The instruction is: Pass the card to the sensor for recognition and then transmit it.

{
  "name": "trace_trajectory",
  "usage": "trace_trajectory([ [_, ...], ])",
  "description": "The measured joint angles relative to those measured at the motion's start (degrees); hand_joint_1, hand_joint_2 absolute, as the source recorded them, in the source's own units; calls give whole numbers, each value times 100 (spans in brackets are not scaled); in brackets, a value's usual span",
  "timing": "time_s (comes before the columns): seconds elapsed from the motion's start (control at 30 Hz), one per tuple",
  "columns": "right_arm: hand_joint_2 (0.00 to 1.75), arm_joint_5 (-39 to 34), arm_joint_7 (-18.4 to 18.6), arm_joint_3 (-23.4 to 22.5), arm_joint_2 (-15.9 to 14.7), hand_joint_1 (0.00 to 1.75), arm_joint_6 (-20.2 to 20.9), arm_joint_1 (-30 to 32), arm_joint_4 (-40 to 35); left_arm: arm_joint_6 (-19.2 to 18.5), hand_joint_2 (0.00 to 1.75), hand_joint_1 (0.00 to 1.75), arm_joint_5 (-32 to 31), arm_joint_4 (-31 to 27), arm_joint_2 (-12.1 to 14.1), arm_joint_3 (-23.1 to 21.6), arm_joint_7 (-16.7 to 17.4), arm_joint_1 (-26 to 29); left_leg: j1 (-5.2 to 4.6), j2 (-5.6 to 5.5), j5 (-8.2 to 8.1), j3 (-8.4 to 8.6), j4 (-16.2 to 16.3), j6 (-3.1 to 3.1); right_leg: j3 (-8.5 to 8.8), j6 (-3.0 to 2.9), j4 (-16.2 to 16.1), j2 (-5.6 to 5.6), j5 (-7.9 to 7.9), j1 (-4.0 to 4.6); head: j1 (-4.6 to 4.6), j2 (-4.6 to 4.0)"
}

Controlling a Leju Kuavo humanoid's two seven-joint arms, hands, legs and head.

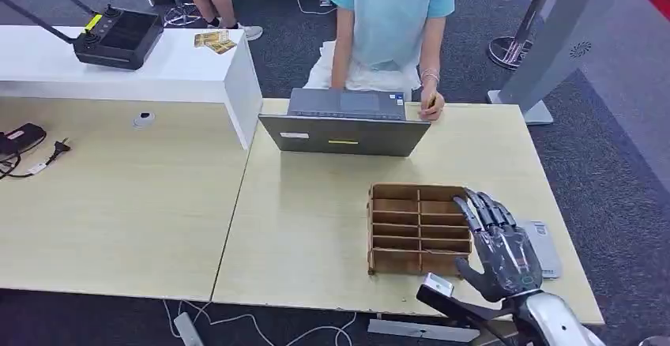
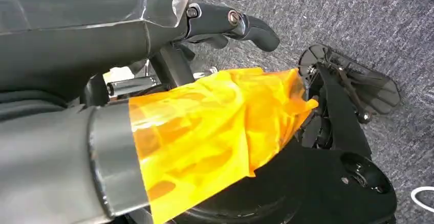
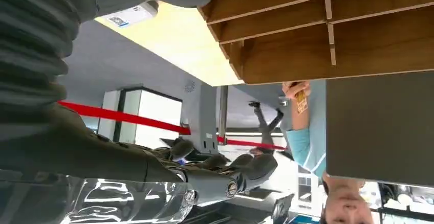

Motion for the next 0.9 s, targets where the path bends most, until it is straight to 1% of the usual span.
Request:
trace_trajectory([
  [0.03, 175, -16, -2, 11, 0, 70, 0, -7, 0, 0, 0, 0, 11, 0, 0, 0, 0, 0, 0, 0, 0, 0, 0, 0, 0, 0, 0, 0, 0, 0, 0, 0],
  [0.1, 175, -46, -20, 42, 0, 77, 11, -24, 4, 0, 0, 0, 24, 0, 0, 0, 0, 0, 0, 0, 0, 0, 0, 0, 0, 0, 0, 0, 0, 0, 0, 0],
  [0.13, 175, -51, -39, 53, 0, 89, 18, -34, 13, 0, 0, 0, 26, 0, 0, 0, 0, 0, 0, 0, 0, 0, 0, 0, 0, 0, 0, 0, 0, 0, 0, 0],
  [0.33, 175, -85, -63, 120, 0, 86, 70, -105, 85, 0, 0, 0, 44, -2, 0, 0, 0, 0, 0, 0, 0, 0, 0, 0, 0, 0, 0, 0, 0, 0, 0, 0],
  [0.4, 175, -85, -63, 133, 0, 79, 68, -114, 101, 0, 0, 0, 46, -4, 0, 0, 0, 0, 0, -1, 0, 0, 0, 0, 0, 0, 0, 0, 0, 0, 0, 0],
  [0.43, 175, -85, -63, 138, 0, 79, 68, -119, 105, 0, 0, 0, 46, -7, 0, 0, 0, 0, 0, -1, 0, 0, 0, 0, 0, 0, 0, 0, 0, 0, 0, 0],
  [0.47, 175, -85, -63, 140, 0, 72, 68, -121, 105, 0, 0, 0, 48, -7, 0, 0, 0, 0, 0, 0, 0, 0, 0, 0, 0, 0, 0, 0, 0, 0, 0, 0],
  [0.5, 175, -85, -63, 142, 0, 72, 68, -122, 105, 0, 0, 0, 55, -9, 0, 0, 0, 0, 0, 0, 0, 0, 0, 0, 0, 0, 0, 0, 0, 0, 0, 0],
  [0.53, 175, -88, -63, 144, 0, 65, 68, -123, 105, 0, 0, 0, 61, -9, 0, 0, 0, 0, 0, 0, 0, 0, 0, 0, 0, 0, 0, 0, 0, 0, 0, 0],
  [0.6, 175, -88, -63, 158, 0, 66, 68, -124, 105, 0, 0, 0, 61, -11, -2, 0, 0, 0, 0, 0, 0, 0, 0, 0, 0, 0, 0, 0, 0, 0, 0, 0],
  [0.63, 175, -92, -63, 164, 0, 65, 68, -124, 105, 0, 0, 0, 61, -11, -2, 0, 0, 0, 0, 0, 0, 0, 0, 0, 0, 0, 0, 0, 0, 0, 0, 0],
  [0.67, 175, -103, -63, 171, 0, 70, 68, -124, 105, 0, 0, 0, 61, -11, -2, 0, 0, 0, 0, 0, 0, 0, 0, 0, 0, 0, 0, 0, 0, 0, 0, 0],
  [0.9, 175, -120, -61, 184, 0, 70, 70, -124, 114, 0, 0, 0, 61, -20, -2, 0, 0, 0, 0, 0, 0, 0, 0, 0, 0, 0, 0, 0, 0, 0, 0, 0],
])
